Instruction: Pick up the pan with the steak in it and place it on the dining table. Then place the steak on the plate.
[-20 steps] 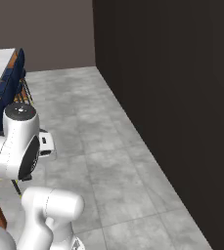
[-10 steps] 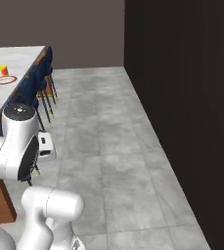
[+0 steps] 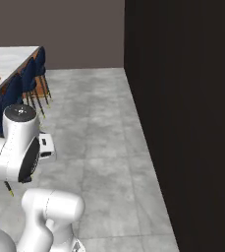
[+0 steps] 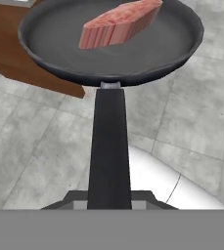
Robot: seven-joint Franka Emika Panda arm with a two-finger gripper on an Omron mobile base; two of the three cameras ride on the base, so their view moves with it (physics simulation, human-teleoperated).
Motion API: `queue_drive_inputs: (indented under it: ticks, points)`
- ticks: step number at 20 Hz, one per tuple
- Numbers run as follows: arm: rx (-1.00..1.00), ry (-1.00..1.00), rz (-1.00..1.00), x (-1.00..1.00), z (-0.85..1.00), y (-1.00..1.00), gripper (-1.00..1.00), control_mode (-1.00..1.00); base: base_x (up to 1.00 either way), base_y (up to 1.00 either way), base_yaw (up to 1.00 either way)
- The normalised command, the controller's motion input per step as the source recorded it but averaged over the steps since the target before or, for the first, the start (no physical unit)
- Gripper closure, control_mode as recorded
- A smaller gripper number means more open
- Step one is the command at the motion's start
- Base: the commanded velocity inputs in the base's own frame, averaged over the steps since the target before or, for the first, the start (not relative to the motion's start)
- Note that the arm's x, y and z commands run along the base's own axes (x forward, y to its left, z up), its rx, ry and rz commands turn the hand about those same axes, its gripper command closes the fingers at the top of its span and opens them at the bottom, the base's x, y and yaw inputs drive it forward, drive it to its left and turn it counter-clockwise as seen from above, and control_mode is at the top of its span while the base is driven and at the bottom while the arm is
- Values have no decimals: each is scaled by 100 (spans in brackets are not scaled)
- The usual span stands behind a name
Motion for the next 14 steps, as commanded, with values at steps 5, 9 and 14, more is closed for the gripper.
queue_drive_inputs:
  ticks: [5, 9, 14]
  points:
    - [0, 0, 0, 0, 0, 0, 100, 100, 96, -29, 9]
    - [0, 0, 0, 0, 0, 0, 100, 100, 100, -1, 5]
    - [0, 0, 0, 0, 0, 0, 100, 100, 100, 0, 2]
